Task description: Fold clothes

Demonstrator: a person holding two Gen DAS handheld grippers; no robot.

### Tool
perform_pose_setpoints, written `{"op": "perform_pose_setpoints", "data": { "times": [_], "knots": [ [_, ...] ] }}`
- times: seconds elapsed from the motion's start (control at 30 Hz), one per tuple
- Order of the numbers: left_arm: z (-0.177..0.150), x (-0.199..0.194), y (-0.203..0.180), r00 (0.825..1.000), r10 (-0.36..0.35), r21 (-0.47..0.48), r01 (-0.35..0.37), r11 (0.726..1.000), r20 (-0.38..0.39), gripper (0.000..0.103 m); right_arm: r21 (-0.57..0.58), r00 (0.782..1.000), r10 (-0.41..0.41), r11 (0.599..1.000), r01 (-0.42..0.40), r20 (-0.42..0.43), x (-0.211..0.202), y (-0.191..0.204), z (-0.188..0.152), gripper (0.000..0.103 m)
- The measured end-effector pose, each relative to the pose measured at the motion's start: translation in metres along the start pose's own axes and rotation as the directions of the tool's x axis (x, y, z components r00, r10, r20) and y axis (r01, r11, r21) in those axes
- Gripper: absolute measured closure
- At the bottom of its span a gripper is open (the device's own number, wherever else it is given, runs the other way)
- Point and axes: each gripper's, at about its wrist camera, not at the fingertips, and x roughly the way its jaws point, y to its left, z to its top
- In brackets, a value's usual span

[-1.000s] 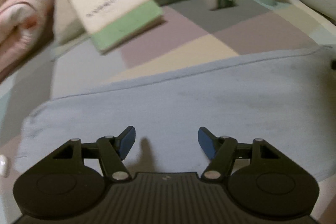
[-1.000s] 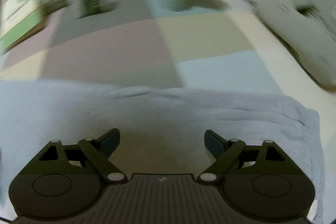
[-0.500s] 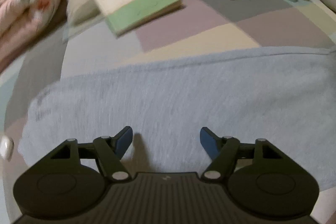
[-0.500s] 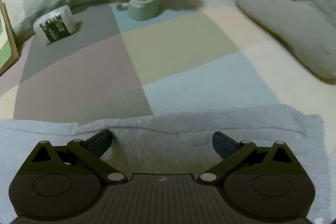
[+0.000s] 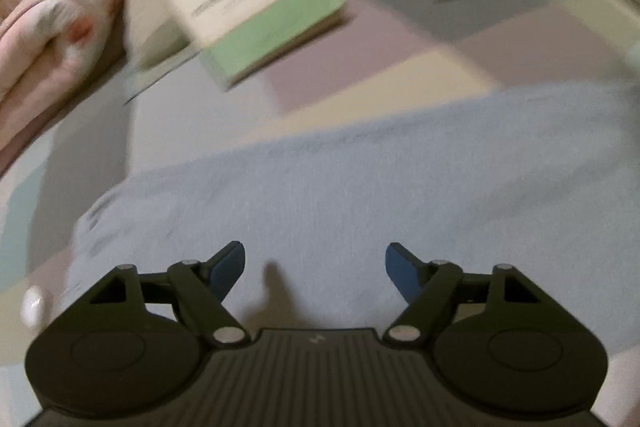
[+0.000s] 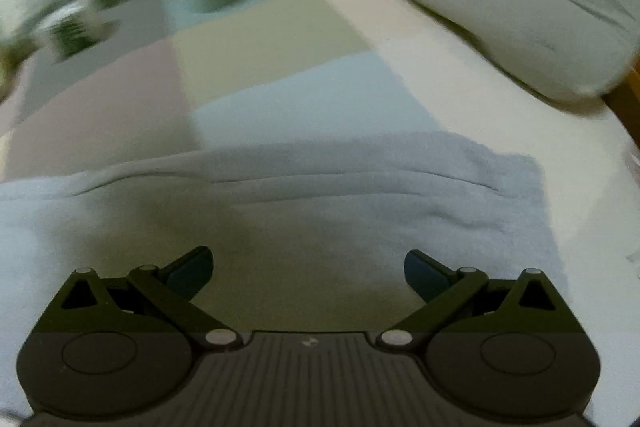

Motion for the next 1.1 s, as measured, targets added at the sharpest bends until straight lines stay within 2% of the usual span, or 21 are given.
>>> {"op": "perform_pose_setpoints", "data": {
  "times": [0.13,0.27,0.33,0.43,0.53,0.67,0.77,0.83,0.9,0.93,1.1],
  "knots": [
    [0.023,0.0,-0.038,0.987,-0.147,0.006,0.146,0.989,0.064,0.025,-0.134,0.998,0.062,0.989,-0.062,-0.004,0.001,0.044,-0.008,0.0],
    [0.033,0.022,-0.081,0.973,-0.22,0.041,0.218,0.975,0.07,0.025,-0.179,0.996,0.089,0.98,-0.092,-0.024,0.009,0.067,-0.019,0.0],
    [0.034,0.029,-0.083,0.978,-0.198,0.04,0.196,0.98,0.067,0.024,-0.192,0.996,0.087,0.977,-0.089,-0.019,0.009,0.069,-0.024,0.0],
    [0.035,0.032,-0.073,0.983,-0.168,0.01,0.168,0.986,0.069,0.017,-0.194,0.996,0.085,0.977,-0.085,-0.01,0.011,0.068,-0.024,0.0],
    [0.035,0.034,-0.062,0.988,-0.138,-0.021,0.14,0.99,0.07,0.018,-0.202,0.997,0.077,0.977,-0.073,0.016,0.006,0.07,-0.019,0.0],
    [0.036,0.037,-0.048,0.993,-0.098,-0.062,0.102,0.993,0.071,0.022,-0.241,0.986,0.129,0.965,-0.102,0.101,-0.012,0.083,-0.009,0.0],
    [0.036,0.04,-0.037,0.995,-0.067,-0.092,0.074,0.993,0.07,0.022,-0.255,0.979,0.141,0.962,-0.101,0.145,-0.007,0.091,0.003,0.0],
    [0.032,0.043,-0.031,0.997,-0.052,-0.116,0.057,0.992,0.049,0.022,-0.247,0.976,0.167,0.96,-0.128,0.143,0.003,0.095,0.011,0.0],
    [0.024,0.048,-0.026,0.999,-0.04,-0.144,0.041,0.989,0.013,0.021,-0.247,0.979,0.182,0.957,-0.155,0.092,0.02,0.101,0.014,0.0],
    [0.021,0.051,-0.023,1.0,-0.027,-0.157,0.027,0.987,0.004,0.017,-0.254,0.981,0.174,0.956,-0.147,0.088,0.026,0.102,0.014,0.0],
    [0.016,0.054,0.001,1.0,0.019,-0.207,-0.021,0.978,-0.012,0.017,-0.271,0.985,0.161,0.953,-0.138,0.065,0.033,0.092,0.016,0.0]
  ]
}}
